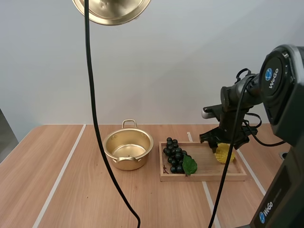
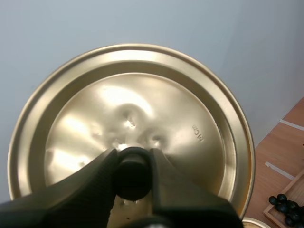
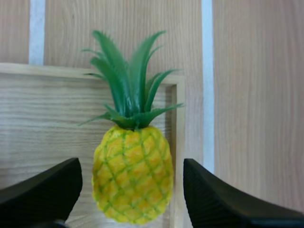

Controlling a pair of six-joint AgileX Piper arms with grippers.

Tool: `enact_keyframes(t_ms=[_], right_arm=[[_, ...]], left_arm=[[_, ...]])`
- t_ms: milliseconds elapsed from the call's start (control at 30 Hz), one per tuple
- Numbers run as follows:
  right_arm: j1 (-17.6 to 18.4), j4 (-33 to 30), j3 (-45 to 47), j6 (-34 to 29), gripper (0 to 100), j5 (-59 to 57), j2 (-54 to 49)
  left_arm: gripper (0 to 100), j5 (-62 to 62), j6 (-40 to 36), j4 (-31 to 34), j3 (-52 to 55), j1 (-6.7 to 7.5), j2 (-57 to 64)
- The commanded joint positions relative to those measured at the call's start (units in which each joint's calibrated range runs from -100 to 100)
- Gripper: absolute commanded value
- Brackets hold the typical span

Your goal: Open the pot, put the pineapple inside, and close it

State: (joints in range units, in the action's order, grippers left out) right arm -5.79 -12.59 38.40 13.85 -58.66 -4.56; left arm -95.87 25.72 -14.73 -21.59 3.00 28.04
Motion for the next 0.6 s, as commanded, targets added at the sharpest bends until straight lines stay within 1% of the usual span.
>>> enact_keyframes(t_ms=[0, 567], right_arm=[[-0.2, -0.1, 0.3, -0.1, 100, 1.3, -0.3], [-0.2, -1.5, 1.4, -0.1, 100, 5.5, 2.9]], left_arm=[[0, 0.7, -0.2, -1.4, -0.5, 0.05, 0.0], [0, 0.6, -0.2, -1.5, -0.5, 0.05, 0.0]])
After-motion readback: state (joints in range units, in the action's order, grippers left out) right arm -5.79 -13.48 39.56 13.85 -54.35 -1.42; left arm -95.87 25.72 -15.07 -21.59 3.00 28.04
